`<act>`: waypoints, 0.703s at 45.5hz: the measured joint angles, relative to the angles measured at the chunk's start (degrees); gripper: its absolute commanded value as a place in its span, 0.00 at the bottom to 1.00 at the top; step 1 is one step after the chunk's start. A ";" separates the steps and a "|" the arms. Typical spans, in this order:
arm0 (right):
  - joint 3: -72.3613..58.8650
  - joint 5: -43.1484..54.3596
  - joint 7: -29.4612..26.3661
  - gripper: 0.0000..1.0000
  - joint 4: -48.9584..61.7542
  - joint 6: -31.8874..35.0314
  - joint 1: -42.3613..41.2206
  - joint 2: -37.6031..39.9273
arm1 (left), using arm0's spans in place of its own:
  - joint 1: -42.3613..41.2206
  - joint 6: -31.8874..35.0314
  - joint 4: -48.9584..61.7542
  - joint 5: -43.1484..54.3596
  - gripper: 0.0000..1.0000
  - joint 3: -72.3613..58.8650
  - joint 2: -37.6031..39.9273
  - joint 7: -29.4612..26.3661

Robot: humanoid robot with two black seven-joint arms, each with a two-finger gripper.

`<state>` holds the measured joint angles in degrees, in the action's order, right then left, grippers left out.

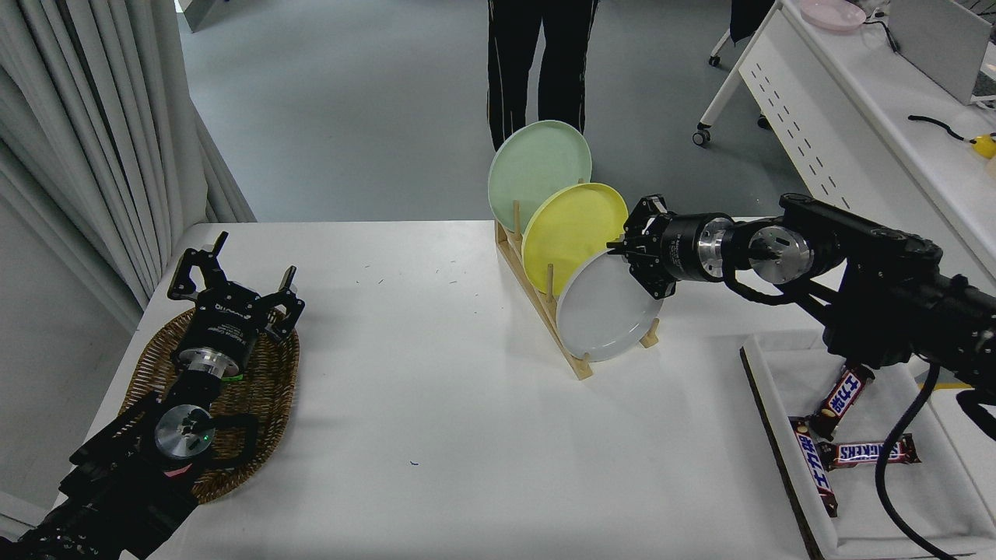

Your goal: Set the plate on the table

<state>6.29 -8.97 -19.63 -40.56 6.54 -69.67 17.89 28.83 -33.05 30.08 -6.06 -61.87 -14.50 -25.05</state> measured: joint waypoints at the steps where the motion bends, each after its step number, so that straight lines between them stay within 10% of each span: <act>1: 0.18 0.00 -0.18 0.00 -0.11 0.03 -0.18 0.14 | 0.00 0.00 0.00 0.00 1.00 0.00 0.00 0.00; 32: 1.80 -12.84 -5.21 0.00 -12.29 -2.12 -9.14 10.68 | 0.00 0.00 -0.03 0.00 1.00 0.00 0.00 0.00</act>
<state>8.09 -21.81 -24.84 -52.85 4.42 -78.82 28.56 28.83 -33.05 30.05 -6.06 -61.87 -14.50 -25.05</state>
